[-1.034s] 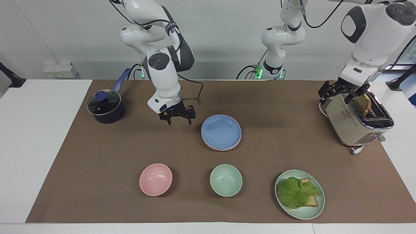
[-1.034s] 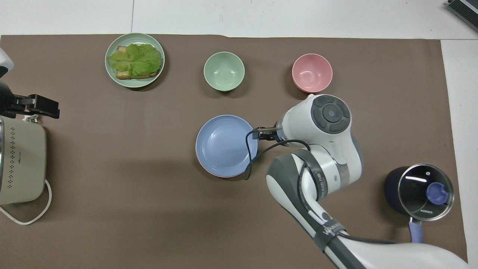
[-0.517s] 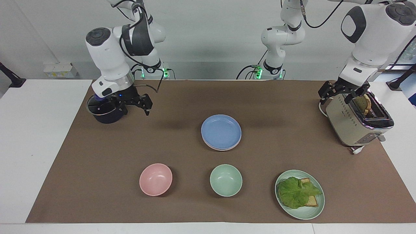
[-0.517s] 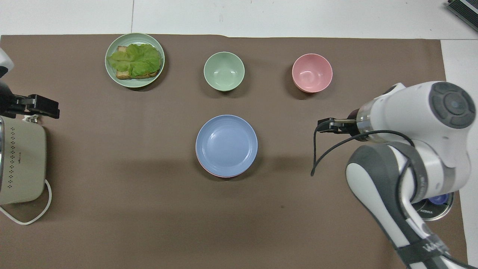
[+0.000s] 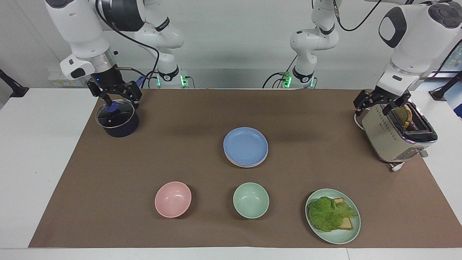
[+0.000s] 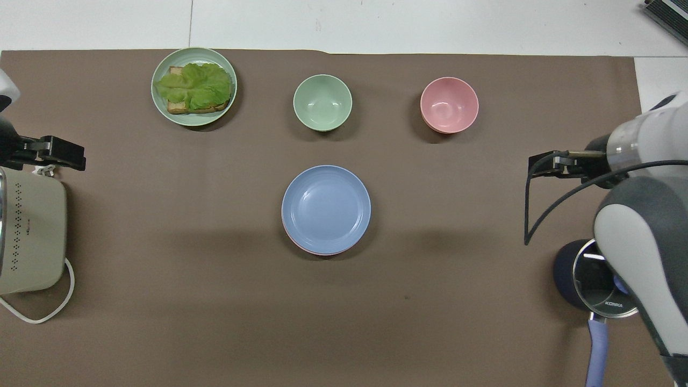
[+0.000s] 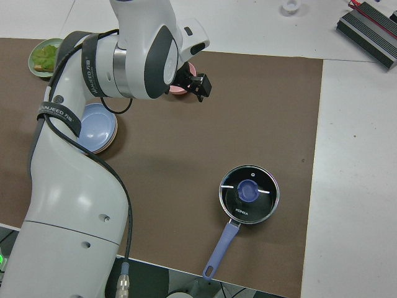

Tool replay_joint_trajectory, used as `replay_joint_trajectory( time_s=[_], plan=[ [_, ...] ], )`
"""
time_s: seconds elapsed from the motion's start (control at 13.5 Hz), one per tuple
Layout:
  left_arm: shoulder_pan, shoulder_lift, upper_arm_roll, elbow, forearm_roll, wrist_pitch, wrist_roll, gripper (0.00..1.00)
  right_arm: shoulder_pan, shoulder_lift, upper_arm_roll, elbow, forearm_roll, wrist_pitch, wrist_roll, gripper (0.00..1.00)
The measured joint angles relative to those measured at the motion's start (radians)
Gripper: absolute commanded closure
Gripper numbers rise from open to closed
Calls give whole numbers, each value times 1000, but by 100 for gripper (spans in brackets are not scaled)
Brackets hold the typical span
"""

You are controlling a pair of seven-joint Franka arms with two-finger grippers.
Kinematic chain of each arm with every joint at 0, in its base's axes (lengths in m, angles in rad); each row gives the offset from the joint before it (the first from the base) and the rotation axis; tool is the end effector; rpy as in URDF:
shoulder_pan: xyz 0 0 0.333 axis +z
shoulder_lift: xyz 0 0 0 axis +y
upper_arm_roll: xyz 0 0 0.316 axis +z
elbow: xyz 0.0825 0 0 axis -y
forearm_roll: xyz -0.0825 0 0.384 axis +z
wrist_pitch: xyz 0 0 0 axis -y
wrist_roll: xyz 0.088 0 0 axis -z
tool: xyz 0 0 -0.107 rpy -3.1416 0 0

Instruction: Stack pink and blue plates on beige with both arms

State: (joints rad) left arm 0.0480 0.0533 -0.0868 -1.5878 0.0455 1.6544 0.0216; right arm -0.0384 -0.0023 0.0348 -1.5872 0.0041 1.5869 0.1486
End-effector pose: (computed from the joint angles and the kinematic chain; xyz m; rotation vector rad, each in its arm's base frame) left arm 0.5772 -0.0166 0.5939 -3.0993 0.0988 -0.0215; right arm 0.5551 -0.0015 0.6194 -3.1284 0.2386 -0.0027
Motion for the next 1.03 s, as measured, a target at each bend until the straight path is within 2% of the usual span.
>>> replay_joint_trajectory(
  time_s=[0.37, 1.03],
  plan=[
    [0, 0, 0, 0, 0, 0, 0, 0, 0, 21, 1, 89, -16, -85, 0, 0],
    [0, 0, 0, 0, 0, 0, 0, 0, 7, 28, 11, 93, -16, -91, 0, 0]
  ],
)
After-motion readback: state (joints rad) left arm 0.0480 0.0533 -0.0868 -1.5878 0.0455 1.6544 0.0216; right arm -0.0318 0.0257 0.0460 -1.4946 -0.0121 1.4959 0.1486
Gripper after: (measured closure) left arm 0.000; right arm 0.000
